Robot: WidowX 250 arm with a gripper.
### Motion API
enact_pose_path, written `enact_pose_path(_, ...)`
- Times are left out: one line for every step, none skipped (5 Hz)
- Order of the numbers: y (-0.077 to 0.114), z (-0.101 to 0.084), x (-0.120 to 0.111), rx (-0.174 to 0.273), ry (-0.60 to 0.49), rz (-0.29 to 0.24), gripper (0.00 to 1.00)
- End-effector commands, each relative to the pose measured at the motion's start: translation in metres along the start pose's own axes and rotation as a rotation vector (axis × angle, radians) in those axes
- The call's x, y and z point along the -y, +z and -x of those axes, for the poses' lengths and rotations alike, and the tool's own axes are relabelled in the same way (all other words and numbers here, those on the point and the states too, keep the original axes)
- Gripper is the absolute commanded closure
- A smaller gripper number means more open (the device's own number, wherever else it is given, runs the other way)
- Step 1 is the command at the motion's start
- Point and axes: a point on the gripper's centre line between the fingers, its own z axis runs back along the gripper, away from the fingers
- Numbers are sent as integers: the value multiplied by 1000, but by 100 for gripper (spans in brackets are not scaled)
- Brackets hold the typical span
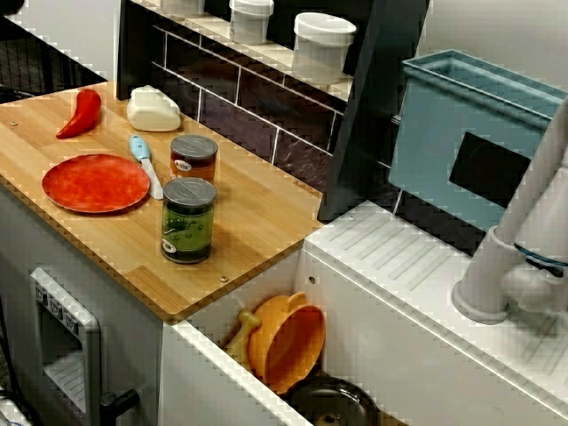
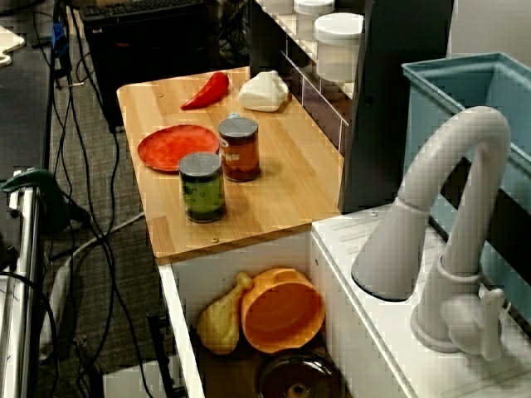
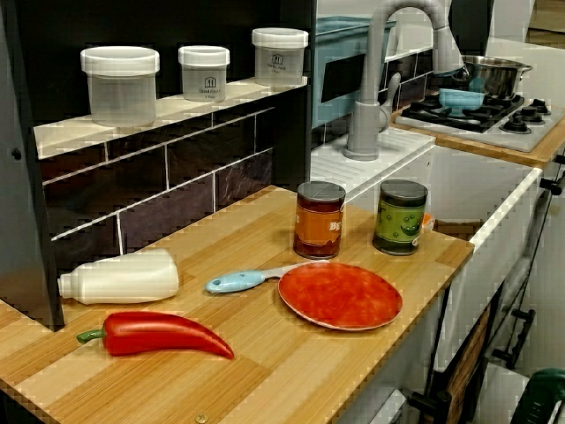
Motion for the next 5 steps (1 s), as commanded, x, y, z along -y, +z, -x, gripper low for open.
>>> enact_pose_path(0, 0, 0, 0, 0, 0, 0)
enact_pose_path(-5, -16, 25, 7, -18, -19, 0)
enact_pose_path(-2, -25, 29, 19, 1, -8, 0)
enact_pose_path(-2, -25, 45, 27, 5, -18, 0)
enact_pose_path(-17, -28, 68, 63, 14, -130, 0)
